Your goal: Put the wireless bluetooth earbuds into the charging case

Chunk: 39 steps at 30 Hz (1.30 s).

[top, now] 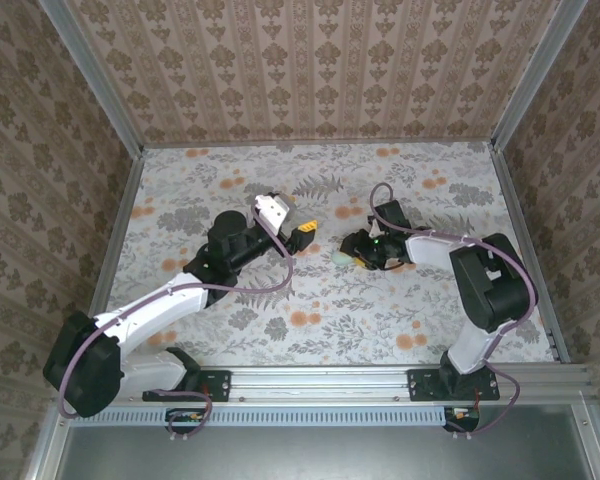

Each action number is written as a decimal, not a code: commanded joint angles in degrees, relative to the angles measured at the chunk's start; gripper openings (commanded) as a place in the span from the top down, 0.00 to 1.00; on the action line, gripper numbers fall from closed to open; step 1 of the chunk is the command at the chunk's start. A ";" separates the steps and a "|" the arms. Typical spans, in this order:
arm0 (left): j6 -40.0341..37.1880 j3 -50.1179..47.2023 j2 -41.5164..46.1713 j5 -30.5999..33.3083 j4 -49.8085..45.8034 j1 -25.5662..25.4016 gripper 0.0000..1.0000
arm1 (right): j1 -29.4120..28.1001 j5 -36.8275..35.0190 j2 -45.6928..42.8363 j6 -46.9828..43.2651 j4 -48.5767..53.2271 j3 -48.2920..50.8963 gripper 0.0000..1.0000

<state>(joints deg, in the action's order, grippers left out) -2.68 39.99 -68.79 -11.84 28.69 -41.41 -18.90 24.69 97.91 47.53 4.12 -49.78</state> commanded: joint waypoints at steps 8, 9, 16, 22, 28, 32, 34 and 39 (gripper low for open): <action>0.03 -1.08 0.42 6.44 0.64 1.71 0.17 | 2.12 -19.63 -13.08 -9.55 19.89 -2.78 0.42; 0.13 -1.05 0.42 8.12 -0.55 2.19 0.09 | 2.13 -25.00 -15.56 -11.27 21.60 -2.98 0.41; 6.78 -1.96 -0.48 22.88 -13.13 15.85 0.00 | 3.85 -63.94 -32.64 -35.93 -3.06 14.21 0.02; 2.81 -4.76 -1.89 30.34 -15.46 27.39 0.00 | 13.80 -52.53 -23.27 -41.80 -21.49 20.92 0.00; 0.61 -10.92 -6.39 27.74 -3.26 33.24 0.00 | 16.64 -35.00 -17.31 -45.08 -36.39 21.27 0.00; -0.66 -14.97 -9.70 22.31 8.12 35.91 0.00 | 18.62 -24.19 -9.61 -46.17 -54.04 27.20 0.00; -1.28 -17.25 -12.03 19.11 15.24 37.46 0.00 | 18.90 -25.08 -10.83 -45.59 -57.17 29.12 0.00; 0.90 -17.33 -18.98 12.58 20.21 41.36 0.00 | 17.77 -33.19 -10.16 -44.04 -54.98 27.43 0.00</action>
<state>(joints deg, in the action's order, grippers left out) -1.80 22.17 -86.35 6.57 42.52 -1.43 -0.47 -5.43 87.50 3.11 -45.04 -20.88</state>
